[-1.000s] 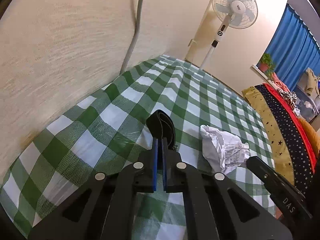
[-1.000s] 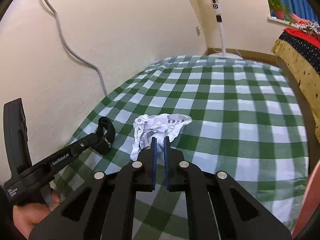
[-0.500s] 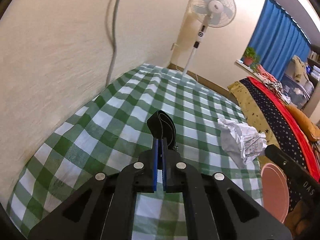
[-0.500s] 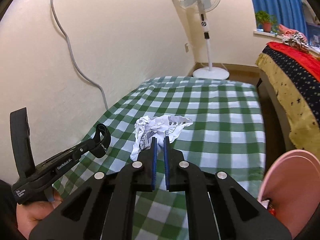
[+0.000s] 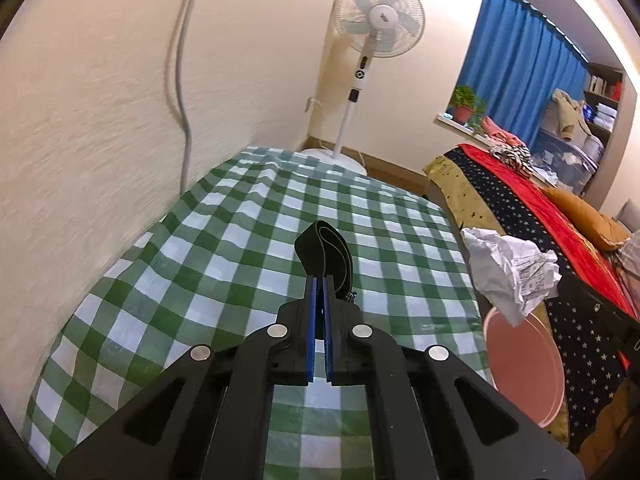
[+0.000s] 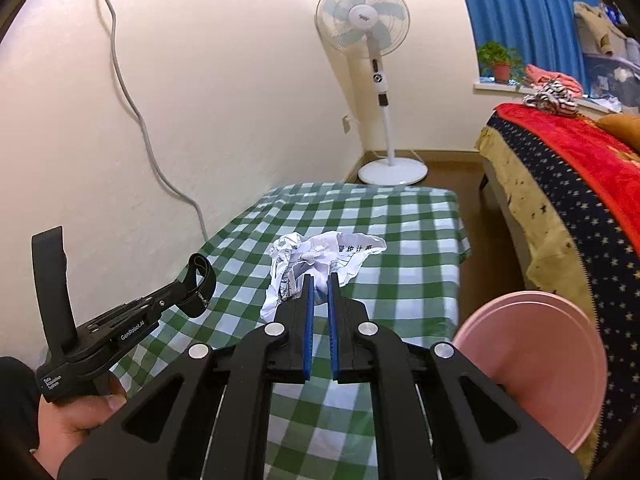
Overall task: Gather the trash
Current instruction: 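Carry the black strap and white paper over the pink bin with both tools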
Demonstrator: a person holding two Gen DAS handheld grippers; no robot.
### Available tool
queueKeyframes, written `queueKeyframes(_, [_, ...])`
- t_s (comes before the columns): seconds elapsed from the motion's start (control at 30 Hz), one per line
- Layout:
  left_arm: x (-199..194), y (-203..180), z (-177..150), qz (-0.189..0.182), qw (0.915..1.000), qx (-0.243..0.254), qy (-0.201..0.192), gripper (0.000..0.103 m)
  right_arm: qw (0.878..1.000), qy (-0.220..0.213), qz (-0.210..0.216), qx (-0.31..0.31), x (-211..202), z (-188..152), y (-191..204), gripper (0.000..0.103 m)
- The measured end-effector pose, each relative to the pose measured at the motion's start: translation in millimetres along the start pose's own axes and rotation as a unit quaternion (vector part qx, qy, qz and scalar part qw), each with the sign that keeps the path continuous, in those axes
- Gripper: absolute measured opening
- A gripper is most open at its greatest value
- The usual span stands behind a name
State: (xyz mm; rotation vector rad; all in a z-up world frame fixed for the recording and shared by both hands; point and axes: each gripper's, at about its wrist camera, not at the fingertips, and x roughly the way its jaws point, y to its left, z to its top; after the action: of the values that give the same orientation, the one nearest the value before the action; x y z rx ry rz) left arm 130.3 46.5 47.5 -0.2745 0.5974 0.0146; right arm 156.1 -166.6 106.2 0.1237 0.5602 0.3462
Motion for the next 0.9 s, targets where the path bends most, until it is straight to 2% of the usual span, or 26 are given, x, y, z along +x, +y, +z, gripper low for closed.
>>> queueKeyframes(0.27, [-11.8, -22.0, -6.2, -0.016, 0.9996, 0.021, -0.004, 0.003, 0.999, -0.018, -0.031, 0.005, -40.5, -0.9, -19.8, 0.007])
queueKeyframes(0.6, [-5.6, -50.6, -18.0, -0.043, 0.9982, 0.042, 0.005, 0.003, 0.996, -0.028, -0.078, 0.02, -80.2, -7.0, -52.8, 0.007])
queueKeyframes(0.9, [2.2, -74.2, -30.1, -0.074, 0.9959, 0.052, 0.009, 0.003, 0.991, -0.046, -0.125, 0.032, -111.9, 2.2, -90.6, 0.007])
